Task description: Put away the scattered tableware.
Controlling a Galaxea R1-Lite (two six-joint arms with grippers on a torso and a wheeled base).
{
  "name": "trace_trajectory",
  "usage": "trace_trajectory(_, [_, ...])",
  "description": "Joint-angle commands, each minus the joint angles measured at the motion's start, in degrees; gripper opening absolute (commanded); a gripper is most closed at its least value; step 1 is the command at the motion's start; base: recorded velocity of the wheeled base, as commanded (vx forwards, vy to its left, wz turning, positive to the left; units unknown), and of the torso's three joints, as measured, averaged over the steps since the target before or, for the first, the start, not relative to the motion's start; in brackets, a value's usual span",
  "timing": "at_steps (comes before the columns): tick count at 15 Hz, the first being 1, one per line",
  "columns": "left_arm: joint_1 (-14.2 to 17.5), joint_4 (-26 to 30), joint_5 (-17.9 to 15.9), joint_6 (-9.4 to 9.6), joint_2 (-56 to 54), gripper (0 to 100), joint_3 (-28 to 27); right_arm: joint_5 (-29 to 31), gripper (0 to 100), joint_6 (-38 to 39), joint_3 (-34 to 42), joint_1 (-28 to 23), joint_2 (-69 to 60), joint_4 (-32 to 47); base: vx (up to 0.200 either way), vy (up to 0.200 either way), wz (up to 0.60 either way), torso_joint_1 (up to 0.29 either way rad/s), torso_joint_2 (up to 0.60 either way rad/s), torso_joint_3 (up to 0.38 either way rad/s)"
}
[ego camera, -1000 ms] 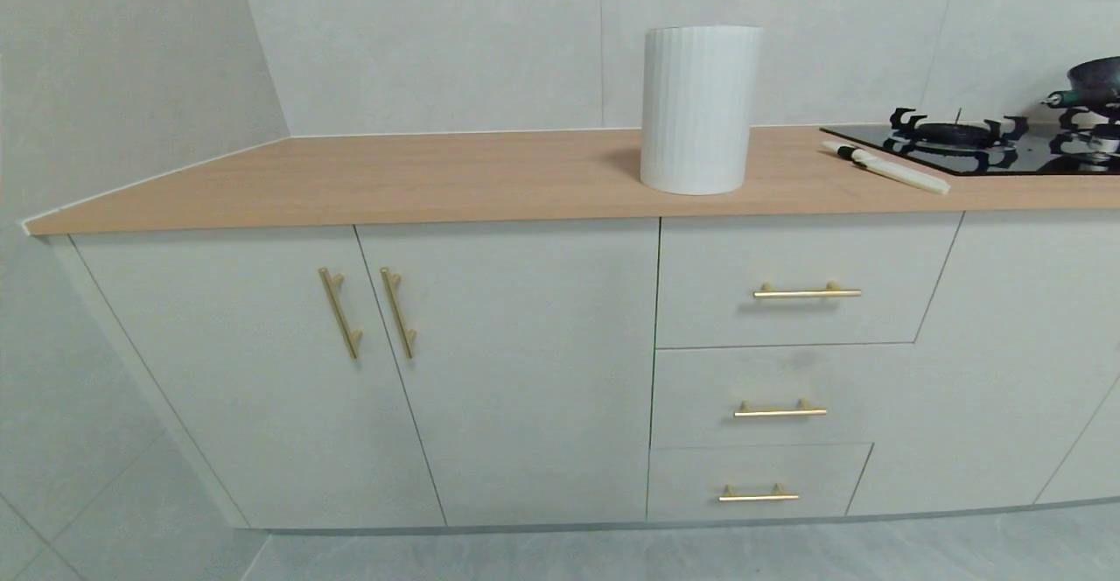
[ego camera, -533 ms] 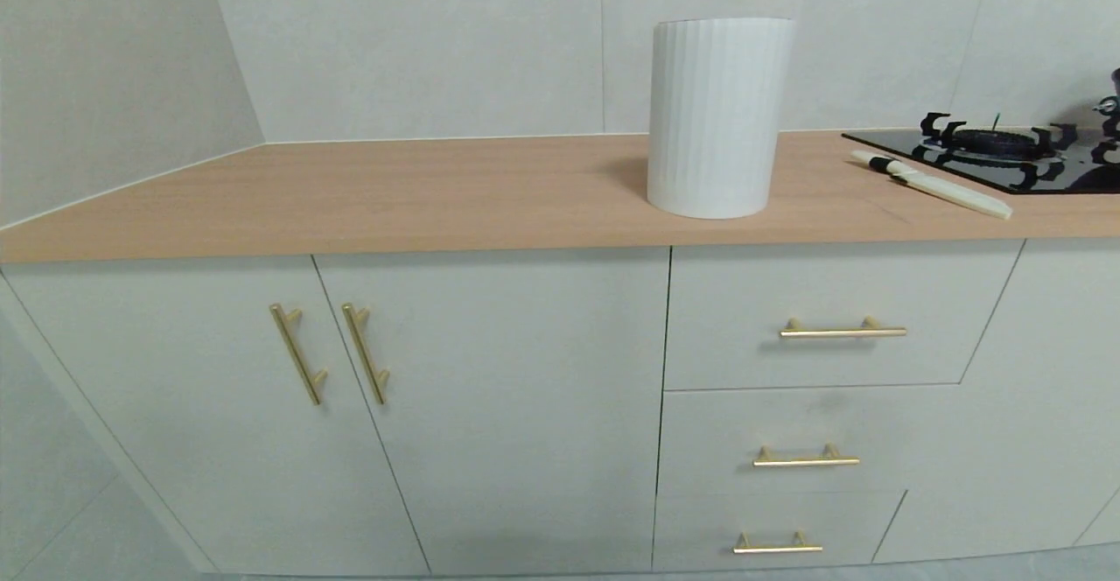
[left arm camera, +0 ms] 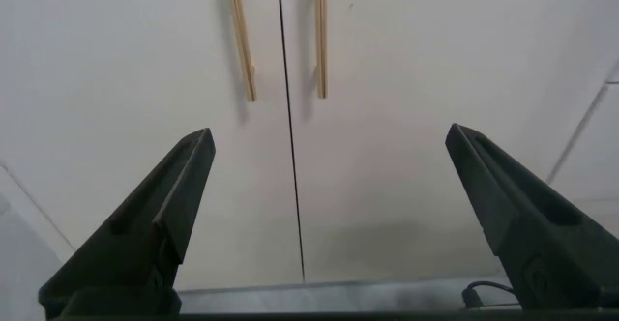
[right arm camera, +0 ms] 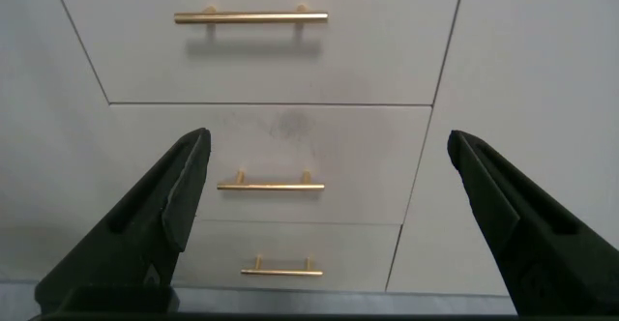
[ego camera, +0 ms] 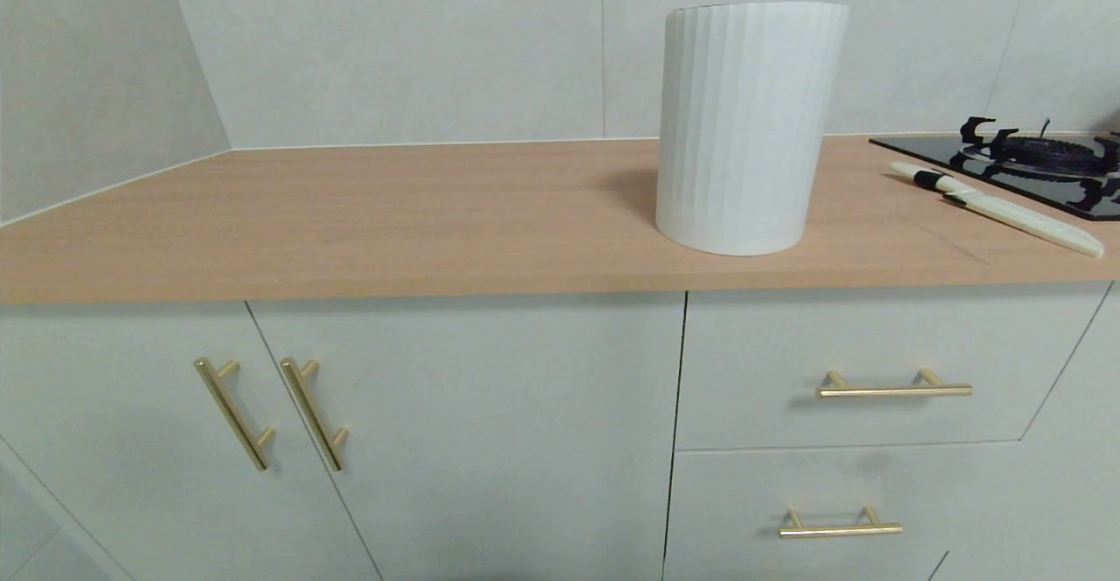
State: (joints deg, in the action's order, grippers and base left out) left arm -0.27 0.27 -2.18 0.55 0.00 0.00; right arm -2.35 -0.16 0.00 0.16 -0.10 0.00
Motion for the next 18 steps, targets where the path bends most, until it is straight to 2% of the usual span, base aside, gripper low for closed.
trace_trajectory(1, [0.0,0.0,0.0,-0.02,0.0,100,0.0,0.0,100,0.0,0.0,0.0,0.1,0.0,0.000,0.000,0.00,0.000,0.00,0.000])
trace_trajectory(6, [0.0,0.0,0.0,0.07,0.0,100,0.0,0.0,100,0.0,0.0,0.0,0.1,0.0,0.000,0.000,0.00,0.000,0.00,0.000])
trace_trajectory(18, [0.0,0.0,0.0,0.07,0.0,100,0.0,0.0,100,0.0,0.0,0.0,0.1,0.0,0.000,-0.200,0.00,0.002,0.00,0.002])
